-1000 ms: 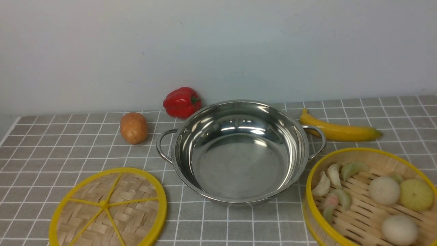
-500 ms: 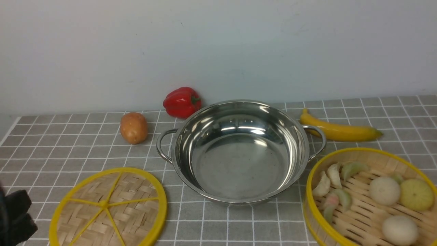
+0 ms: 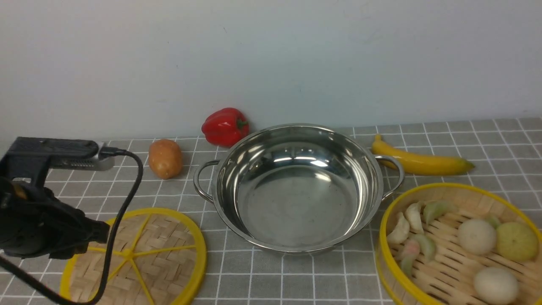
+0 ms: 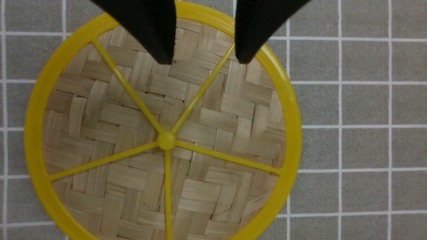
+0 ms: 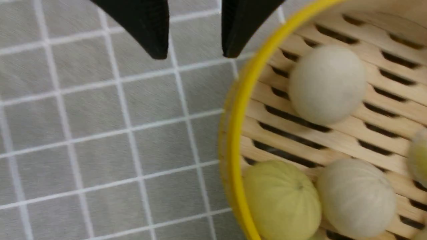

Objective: Place the steamer in the pot on the grey tablecloth, and put the lid on the steamer.
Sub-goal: 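Reach for and grasp the rim of the bamboo steamer holding the buns with the right gripper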

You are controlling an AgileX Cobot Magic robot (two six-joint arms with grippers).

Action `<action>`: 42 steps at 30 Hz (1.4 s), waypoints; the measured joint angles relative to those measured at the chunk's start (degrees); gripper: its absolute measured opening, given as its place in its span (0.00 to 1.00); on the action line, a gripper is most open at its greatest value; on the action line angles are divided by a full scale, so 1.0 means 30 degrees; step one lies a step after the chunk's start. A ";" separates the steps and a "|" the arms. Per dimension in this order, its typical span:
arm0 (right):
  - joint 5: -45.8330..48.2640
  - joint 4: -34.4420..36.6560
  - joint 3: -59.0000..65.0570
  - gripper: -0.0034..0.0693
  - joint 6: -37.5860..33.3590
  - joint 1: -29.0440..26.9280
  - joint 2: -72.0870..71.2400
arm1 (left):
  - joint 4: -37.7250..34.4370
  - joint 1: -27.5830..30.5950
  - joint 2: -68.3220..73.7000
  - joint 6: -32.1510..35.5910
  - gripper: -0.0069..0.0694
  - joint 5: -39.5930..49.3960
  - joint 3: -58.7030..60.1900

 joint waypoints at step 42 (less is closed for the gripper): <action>-0.3806 -0.0822 0.0581 0.13 -0.0236 -0.0060 0.7642 | 0.0083 0.0000 0.2170 0.0187 0.41 -0.1450 -0.0163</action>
